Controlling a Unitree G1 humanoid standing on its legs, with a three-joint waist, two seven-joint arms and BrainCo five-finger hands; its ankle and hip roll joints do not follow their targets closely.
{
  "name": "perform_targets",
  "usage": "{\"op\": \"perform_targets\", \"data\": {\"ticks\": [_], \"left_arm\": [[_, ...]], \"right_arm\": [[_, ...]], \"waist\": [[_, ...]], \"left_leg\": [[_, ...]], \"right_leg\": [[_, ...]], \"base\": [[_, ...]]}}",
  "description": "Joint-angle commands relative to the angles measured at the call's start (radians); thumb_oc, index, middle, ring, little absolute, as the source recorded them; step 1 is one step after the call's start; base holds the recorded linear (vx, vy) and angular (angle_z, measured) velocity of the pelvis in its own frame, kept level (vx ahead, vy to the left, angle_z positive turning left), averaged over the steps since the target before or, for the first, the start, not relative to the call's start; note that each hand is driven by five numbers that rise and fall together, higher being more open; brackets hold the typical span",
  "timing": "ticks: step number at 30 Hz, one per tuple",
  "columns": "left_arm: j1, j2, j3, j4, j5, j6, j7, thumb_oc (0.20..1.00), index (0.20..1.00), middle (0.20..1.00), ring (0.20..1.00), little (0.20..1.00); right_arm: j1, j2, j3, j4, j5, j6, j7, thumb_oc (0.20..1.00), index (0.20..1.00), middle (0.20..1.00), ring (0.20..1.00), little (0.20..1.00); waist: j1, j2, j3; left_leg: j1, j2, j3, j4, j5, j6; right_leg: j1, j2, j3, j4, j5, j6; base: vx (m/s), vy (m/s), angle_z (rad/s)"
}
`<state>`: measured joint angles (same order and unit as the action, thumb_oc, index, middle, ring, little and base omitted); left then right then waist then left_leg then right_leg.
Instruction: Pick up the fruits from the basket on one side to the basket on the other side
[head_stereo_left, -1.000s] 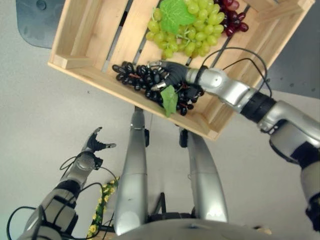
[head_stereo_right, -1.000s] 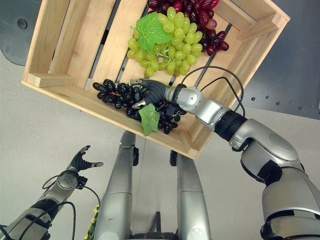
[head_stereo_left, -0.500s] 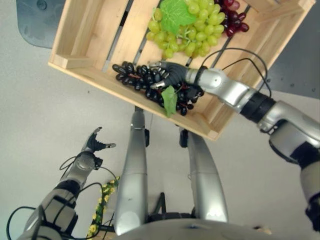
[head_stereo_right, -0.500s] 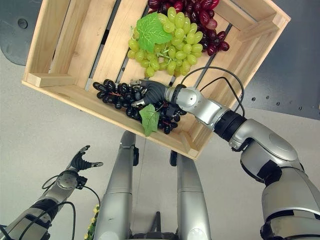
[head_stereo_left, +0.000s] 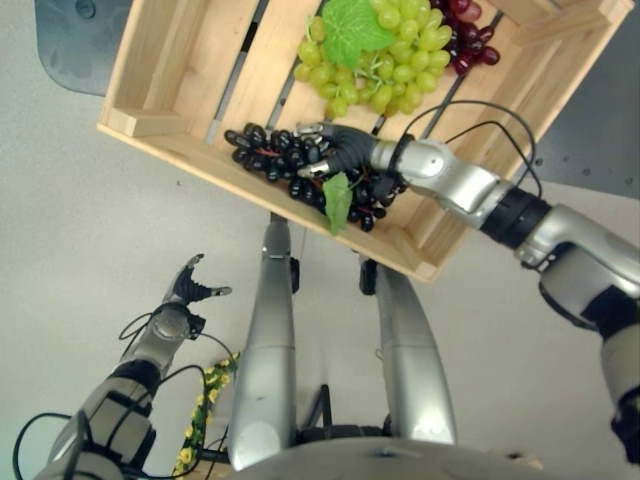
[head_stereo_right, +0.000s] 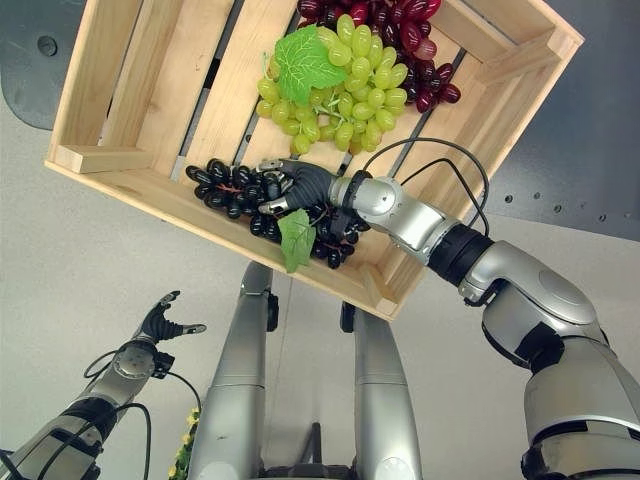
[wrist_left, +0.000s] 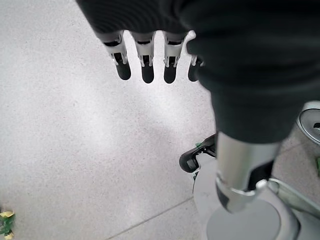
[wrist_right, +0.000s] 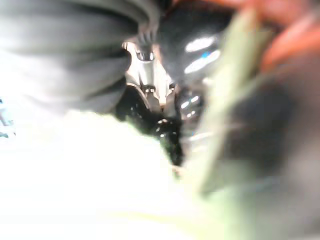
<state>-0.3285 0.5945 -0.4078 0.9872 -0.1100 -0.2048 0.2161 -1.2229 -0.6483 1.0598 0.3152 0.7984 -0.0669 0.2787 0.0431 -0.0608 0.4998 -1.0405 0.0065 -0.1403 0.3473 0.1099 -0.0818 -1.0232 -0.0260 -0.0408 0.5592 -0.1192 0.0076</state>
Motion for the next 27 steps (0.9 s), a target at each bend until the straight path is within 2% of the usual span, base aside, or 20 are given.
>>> {"op": "perform_targets", "data": {"ticks": [1,9,17,24,27], "left_arm": [[0.045,0.023,0.044,-0.026,0.016,-0.001,0.001,1.000,1.000,1.000,1.000,1.000],[0.073,0.030,0.060,-0.080,0.024,-0.002,0.000,1.000,1.000,1.000,1.000,1.000],[0.081,0.021,0.071,-0.083,0.030,-0.003,-0.004,1.000,1.000,1.000,1.000,1.000],[0.097,0.013,0.078,-0.092,0.035,0.001,-0.004,1.000,1.000,1.000,1.000,1.000],[0.101,0.001,0.084,-0.070,0.041,0.005,-0.006,1.000,1.000,1.000,1.000,1.000]], "right_arm": [[0.043,0.106,0.046,-0.211,0.149,-0.064,0.126,0.200,0.200,0.200,0.200,0.200],[0.035,0.045,0.035,-0.304,0.261,-0.058,0.152,0.200,0.200,0.200,0.200,0.200],[0.052,-0.004,-0.028,-0.343,0.316,-0.090,0.154,0.200,0.200,0.200,0.200,0.200],[0.113,0.004,-0.106,-0.339,0.375,-0.103,0.153,0.200,0.200,0.200,0.200,0.200],[0.189,0.042,-0.189,-0.302,0.421,-0.117,0.142,0.200,0.200,0.200,0.200,0.200]], "waist": [[0.002,0.006,0.020],[0.003,0.007,0.020],[-0.002,0.006,0.020],[-0.005,0.009,0.020],[-0.004,0.014,0.020]], "left_leg": [[-0.026,0.007,0.019,0.059,-0.058,0.017],[0.008,0.014,0.029,0.048,-0.060,0.011],[0.030,0.019,0.032,0.057,-0.065,0.008],[0.063,0.023,0.036,0.053,-0.065,0.005],[0.115,0.024,0.042,0.037,-0.064,0.003]], "right_leg": [[0.025,-0.043,0.053,-0.125,0.104,0.090],[0.050,-0.043,0.054,-0.131,0.108,0.091],[0.073,-0.040,0.057,-0.125,0.103,0.089],[0.105,-0.042,0.050,-0.123,0.099,0.088],[0.156,-0.043,0.045,-0.133,0.097,0.089]], "base": [[0.00,0.000,0.00],[0.00,0.000,0.00],[0.00,0.000,0.00],[0.00,0.000,0.00],[0.00,0.000,0.00]]}}
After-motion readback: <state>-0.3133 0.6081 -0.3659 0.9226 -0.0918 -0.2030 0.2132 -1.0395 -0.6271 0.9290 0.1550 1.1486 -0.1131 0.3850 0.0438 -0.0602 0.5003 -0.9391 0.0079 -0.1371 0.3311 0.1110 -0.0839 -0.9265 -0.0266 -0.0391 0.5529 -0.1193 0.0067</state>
